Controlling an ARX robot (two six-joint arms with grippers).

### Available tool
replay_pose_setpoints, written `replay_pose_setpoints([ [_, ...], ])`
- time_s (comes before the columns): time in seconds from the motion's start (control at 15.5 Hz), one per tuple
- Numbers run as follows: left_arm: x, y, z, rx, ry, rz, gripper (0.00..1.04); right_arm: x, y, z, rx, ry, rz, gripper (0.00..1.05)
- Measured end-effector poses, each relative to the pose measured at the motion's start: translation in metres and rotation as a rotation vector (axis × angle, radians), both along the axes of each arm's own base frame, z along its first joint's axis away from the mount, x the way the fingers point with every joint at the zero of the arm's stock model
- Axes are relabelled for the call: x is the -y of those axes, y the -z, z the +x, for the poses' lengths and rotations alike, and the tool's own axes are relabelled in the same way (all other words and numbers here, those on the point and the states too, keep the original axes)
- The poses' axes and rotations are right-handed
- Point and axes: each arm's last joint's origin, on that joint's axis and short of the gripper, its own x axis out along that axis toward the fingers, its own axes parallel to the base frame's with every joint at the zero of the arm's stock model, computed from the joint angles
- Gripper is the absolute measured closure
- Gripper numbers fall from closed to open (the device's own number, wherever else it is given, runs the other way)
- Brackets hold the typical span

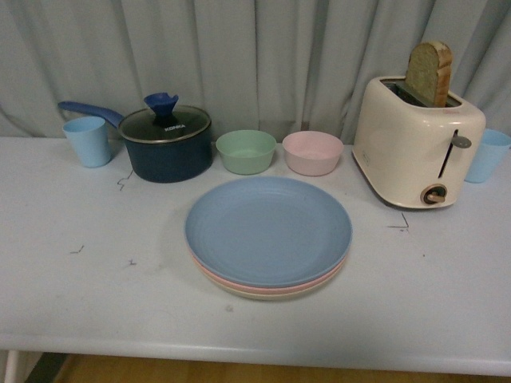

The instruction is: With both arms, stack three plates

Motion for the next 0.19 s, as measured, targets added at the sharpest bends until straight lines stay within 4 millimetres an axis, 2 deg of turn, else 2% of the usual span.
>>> replay_pose_setpoints([
  [0.19,0.0,0.0,0.0,0.0,0.0,0.0,0.07,0.0,0.0,0.0,0.0,0.0,0.0,0.06],
])
